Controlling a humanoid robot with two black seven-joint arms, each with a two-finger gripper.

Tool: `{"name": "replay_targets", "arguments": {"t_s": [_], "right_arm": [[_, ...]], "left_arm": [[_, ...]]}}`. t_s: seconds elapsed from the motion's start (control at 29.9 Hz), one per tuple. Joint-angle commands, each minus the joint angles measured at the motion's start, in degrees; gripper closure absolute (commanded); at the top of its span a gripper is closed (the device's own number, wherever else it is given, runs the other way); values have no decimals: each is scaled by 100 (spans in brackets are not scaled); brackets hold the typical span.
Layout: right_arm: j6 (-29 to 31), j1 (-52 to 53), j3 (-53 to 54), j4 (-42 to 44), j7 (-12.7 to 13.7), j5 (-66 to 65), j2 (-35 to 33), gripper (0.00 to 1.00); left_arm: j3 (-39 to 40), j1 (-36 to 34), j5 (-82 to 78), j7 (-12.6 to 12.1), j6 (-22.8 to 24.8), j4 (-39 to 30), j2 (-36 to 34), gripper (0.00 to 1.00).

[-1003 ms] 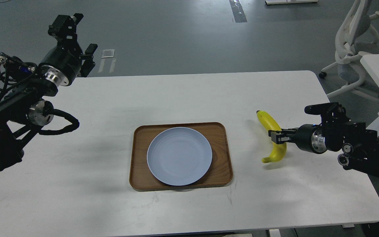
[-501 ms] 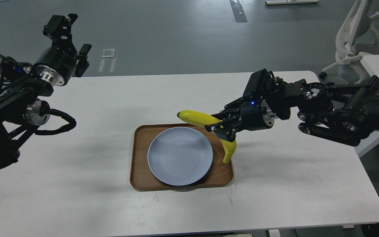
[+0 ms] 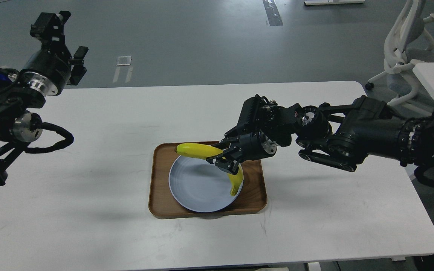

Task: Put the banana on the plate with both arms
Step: 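Carry the banana over the plate and lower it onto the plate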

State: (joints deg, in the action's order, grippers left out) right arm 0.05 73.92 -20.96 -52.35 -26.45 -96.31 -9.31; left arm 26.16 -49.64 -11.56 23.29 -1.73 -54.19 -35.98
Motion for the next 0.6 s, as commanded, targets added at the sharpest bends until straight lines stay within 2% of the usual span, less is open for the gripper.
{"name": "replay_targets", "arguments": {"t_s": [0.0, 0.03, 0.07, 0.1, 0.13, 0.17, 0.3, 0.43, 0.57], "right_arm": [[12, -123, 4, -12, 0, 50, 17, 73], [12, -133, -5, -3, 9, 59, 17, 67], [12, -159, -5, -3, 17, 68, 17, 48], [3, -211, 4, 6, 26, 103, 17, 23], [-14, -255, 30, 6, 35, 112, 17, 11], [-14, -290, 74, 6, 53, 138, 9, 4], [-14, -335, 197, -3, 105, 752, -9, 0], [-14, -265, 503, 15, 140, 1358, -53, 0], [30, -291, 1575, 41, 289, 2816, -404, 0]], "left_arm": [[3, 7, 14, -8, 41, -13, -14, 2], [3, 7, 14, -17, 41, -13, -14, 2], [3, 7, 14, -35, 50, -13, -6, 2], [3, 7, 22, -78, 50, -13, -6, 2], [3, 7, 22, -96, 50, -13, 3, 2], [3, -1, 22, -131, 59, -13, 3, 2], [29, -1, 75, -570, 242, -13, 3, 2], [152, -1, 330, -694, 472, -13, 3, 2], [161, -1, 400, -720, 726, -13, 21, 2]]}}
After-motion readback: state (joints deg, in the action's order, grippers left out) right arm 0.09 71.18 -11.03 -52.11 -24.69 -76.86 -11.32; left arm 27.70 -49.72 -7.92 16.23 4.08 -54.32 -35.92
